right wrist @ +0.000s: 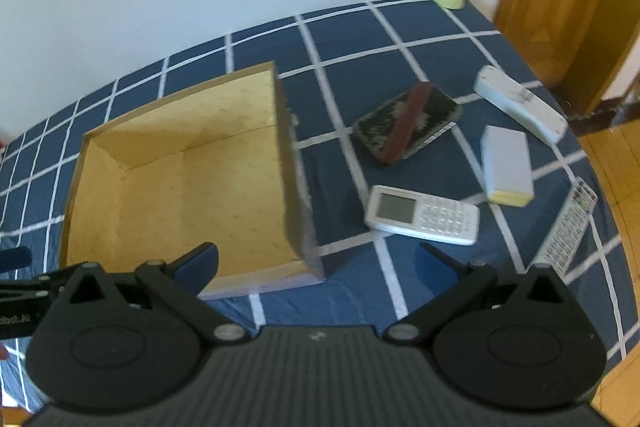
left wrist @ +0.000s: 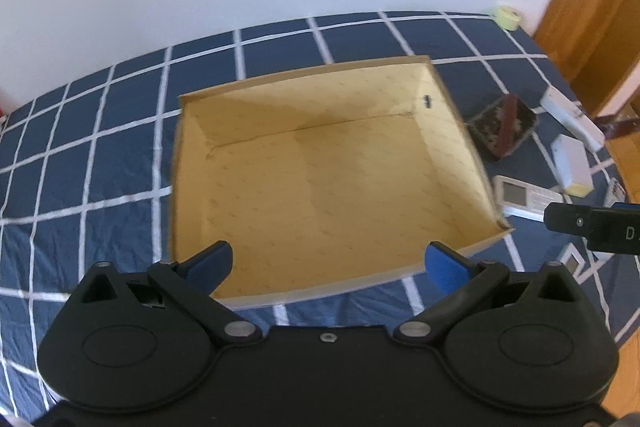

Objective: Organize objects
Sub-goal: 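Move the right gripper toward the white LCD remote on the bed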

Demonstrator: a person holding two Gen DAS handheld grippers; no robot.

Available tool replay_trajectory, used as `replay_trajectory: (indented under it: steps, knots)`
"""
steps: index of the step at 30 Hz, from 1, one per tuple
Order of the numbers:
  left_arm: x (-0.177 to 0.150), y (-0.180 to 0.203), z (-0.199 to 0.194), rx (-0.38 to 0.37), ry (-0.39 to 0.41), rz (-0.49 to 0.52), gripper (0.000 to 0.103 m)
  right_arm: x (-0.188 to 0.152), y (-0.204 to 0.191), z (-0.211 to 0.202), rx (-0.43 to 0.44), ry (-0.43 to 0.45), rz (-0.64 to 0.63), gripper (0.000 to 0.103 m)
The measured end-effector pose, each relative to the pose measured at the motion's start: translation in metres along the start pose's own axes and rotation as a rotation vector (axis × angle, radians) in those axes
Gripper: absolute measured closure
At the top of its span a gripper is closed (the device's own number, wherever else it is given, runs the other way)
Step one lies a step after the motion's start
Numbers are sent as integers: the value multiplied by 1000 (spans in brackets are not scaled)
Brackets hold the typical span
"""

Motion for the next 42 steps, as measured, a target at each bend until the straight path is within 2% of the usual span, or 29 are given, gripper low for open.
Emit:
replay_trajectory:
  steps: [12,25,34,42]
  knots:
    - [4,84,17,-79,-34,129,0,-12,77,-12,-35,7,182,0]
    - [22,180,42,-91,-66,226,0,4,149,4,-11,-22,261,0]
    - [18,224,81,-89,-153,284,0,9,179,34,36,-73,306,0]
    - [9,245,121,-100,-247,318,0,6,188,72,104,-155,342,0]
Point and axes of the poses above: each gripper's, at about its wrist camera, not at the fingertips, and z roughly the way its jaws point, y to its right, x to its top, the point moved 6 cm from there along z, roughly the way its jaws point, and after that the axes turned 13 degrees about -z, right-handed, at the moved point
